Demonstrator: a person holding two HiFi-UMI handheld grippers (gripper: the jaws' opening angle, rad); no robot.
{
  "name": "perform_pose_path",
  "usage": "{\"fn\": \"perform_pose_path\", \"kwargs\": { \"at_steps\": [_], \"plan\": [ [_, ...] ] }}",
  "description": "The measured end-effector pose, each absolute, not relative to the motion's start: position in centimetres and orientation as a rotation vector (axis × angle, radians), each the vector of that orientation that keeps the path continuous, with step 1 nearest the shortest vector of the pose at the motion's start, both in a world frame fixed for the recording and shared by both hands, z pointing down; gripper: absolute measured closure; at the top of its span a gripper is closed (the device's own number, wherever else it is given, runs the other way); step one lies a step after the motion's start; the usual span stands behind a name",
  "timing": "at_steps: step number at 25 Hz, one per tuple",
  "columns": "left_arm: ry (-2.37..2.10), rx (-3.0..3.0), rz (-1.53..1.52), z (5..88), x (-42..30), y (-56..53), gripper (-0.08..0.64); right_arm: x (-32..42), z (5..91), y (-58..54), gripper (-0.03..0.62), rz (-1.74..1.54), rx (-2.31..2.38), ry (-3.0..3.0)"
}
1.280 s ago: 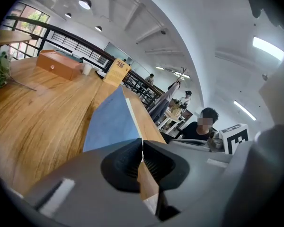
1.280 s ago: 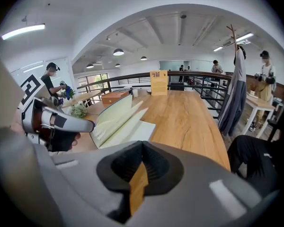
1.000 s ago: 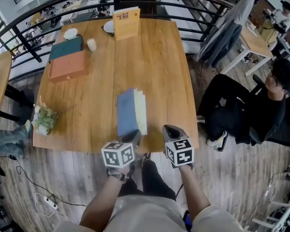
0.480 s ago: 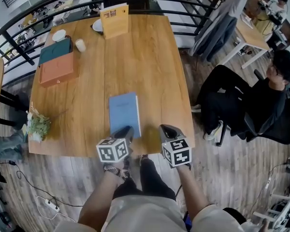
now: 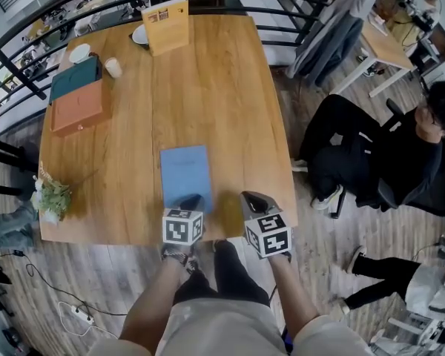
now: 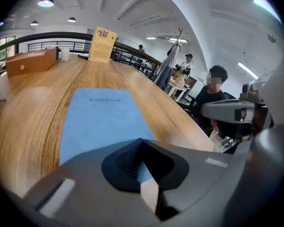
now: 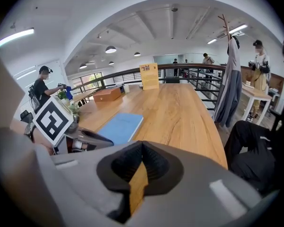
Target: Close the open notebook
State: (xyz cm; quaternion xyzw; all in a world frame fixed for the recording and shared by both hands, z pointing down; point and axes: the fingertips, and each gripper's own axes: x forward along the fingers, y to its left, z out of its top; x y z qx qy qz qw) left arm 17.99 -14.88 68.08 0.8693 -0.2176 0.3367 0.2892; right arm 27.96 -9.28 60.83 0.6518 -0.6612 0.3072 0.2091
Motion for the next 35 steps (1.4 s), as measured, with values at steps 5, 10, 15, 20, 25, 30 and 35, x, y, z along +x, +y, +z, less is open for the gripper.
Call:
{"fn": "perform_pose_path", "kwargs": {
  "at_steps": [5,10,15,20,25,30,35],
  "plan": [
    [-0.581,2.37,0.988,68.4,18.1,-14.7,0.552,28.0,61.0,-9.7,0.592,0.861,1.807,-1.842],
    [-0.597,2.384,0.994,68.4,18.1,-14.8,0.552,27.7,60.6,-10.1,0.592,0.852,1.802,-1.854],
    [-0.568,2.359,0.974,68.6,18.0,-14.8,0.552,26.7,59.9,-10.1,0.592,0.831,1.798,-1.877],
    [-0.545,2.351,0.978,68.7,17.7,-14.3,0.552,25.5,58.0,-9.7,0.592,0.783,1.799,-1.903],
    [-0.536,2.4,0.928,66.1,17.3,-14.1,0.549,25.1,55.3,-8.9,0.592,0.733,1.82,-1.912],
    [-0.57,2.451,0.809,62.0,15.5,-15.0,0.549,24.4,53.1,-8.5,0.592,0.692,1.847,-1.929],
    [-0.612,2.571,0.667,56.9,13.2,-15.6,0.551,23.0,50.3,-8.4,0.592,0.635,1.873,-1.973]
  ]
}}
